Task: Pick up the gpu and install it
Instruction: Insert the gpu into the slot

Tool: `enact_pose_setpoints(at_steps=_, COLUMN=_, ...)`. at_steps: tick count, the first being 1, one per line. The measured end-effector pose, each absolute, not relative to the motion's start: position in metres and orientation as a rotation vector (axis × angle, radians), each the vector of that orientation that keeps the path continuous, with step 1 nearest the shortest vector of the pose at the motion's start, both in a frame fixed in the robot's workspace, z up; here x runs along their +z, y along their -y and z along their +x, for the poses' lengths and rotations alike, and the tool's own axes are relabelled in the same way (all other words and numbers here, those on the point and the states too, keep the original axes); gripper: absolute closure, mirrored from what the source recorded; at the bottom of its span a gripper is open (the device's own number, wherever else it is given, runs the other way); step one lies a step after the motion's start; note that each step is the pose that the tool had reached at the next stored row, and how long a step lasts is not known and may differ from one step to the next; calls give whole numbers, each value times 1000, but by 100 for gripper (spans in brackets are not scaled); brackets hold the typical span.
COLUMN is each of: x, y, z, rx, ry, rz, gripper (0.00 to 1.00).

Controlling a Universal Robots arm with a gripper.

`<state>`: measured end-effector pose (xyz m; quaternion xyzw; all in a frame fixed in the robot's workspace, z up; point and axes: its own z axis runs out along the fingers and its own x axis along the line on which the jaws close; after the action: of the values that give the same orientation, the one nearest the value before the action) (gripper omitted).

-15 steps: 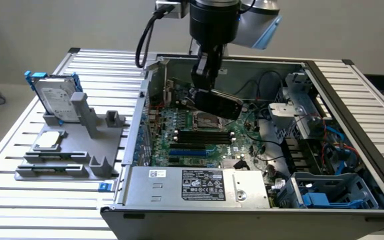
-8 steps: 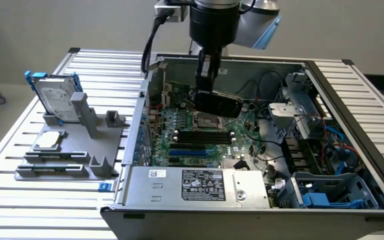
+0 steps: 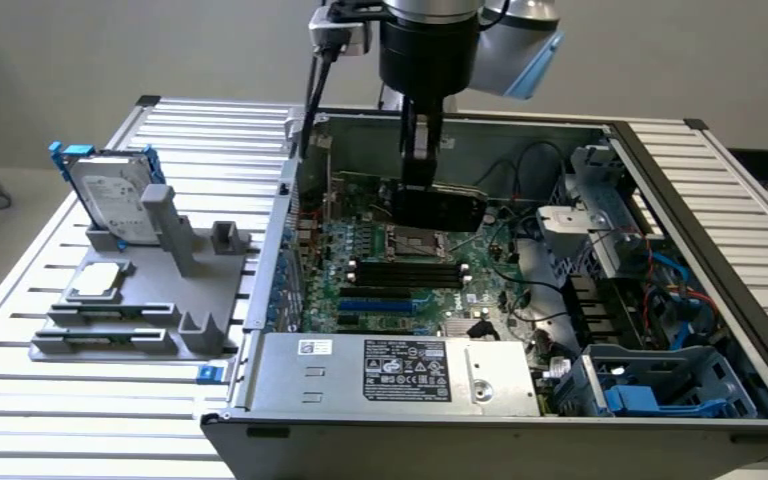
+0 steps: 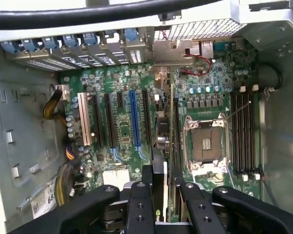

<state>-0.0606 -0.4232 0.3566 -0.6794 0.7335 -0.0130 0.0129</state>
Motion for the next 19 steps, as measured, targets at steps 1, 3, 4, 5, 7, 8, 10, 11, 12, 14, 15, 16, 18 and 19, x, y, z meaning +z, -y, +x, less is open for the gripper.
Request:
enact_pose_setpoints(at_steps=1, x=357, y=423, z=-61, rx=-56, ry=-2268, rz=-2120, gripper=74)
enact_pose_setpoints(at_steps=3, x=356, y=423, z=-61, rx=-93, ry=-2235, rz=-2114, gripper=74)
enact_pose_setpoints(at_steps=4, x=356, y=423, z=-61, rx=-109, ry=-2225, rz=-2108, gripper=74)
enact_pose_setpoints(at_steps=5, x=356, y=422, z=-62, rx=-116, ry=-2220, rz=-2105, gripper=74)
enact_pose_setpoints(at_steps=7, x=355, y=422, z=-66, rx=-122, ry=-2215, rz=-2103, gripper=74)
enact_pose_setpoints(at_steps=8, x=354, y=422, z=-69, rx=-123, ry=-2214, rz=-2103, gripper=74)
enact_pose_setpoints(at_steps=10, x=353, y=422, z=-72, rx=-123, ry=-2214, rz=-2103, gripper=74)
enact_pose_setpoints(at_steps=11, x=352, y=422, z=-73, rx=-123, ry=-2214, rz=-2103, gripper=74)
enact_pose_setpoints(at_steps=12, x=351, y=422, z=-74, rx=-123, ry=-2214, rz=-2103, gripper=74)
enact_pose_setpoints(at_steps=14, x=348, y=422, z=-74, rx=-123, ry=-2214, rz=-2103, gripper=74)
enact_pose_setpoints(at_steps=15, x=347, y=422, z=-75, rx=-123, ry=-2214, rz=-2103, gripper=74)
enact_pose_setpoints(at_steps=16, x=345, y=422, z=-76, rx=-123, ry=-2214, rz=-2103, gripper=74)
enact_pose_setpoints(at_steps=18, x=342, y=422, z=-78, rx=-123, ry=-2215, rz=-2103, gripper=74)
enact_pose_setpoints(at_steps=19, x=341, y=422, z=-79, rx=-122, ry=-2215, rz=-2103, gripper=74)
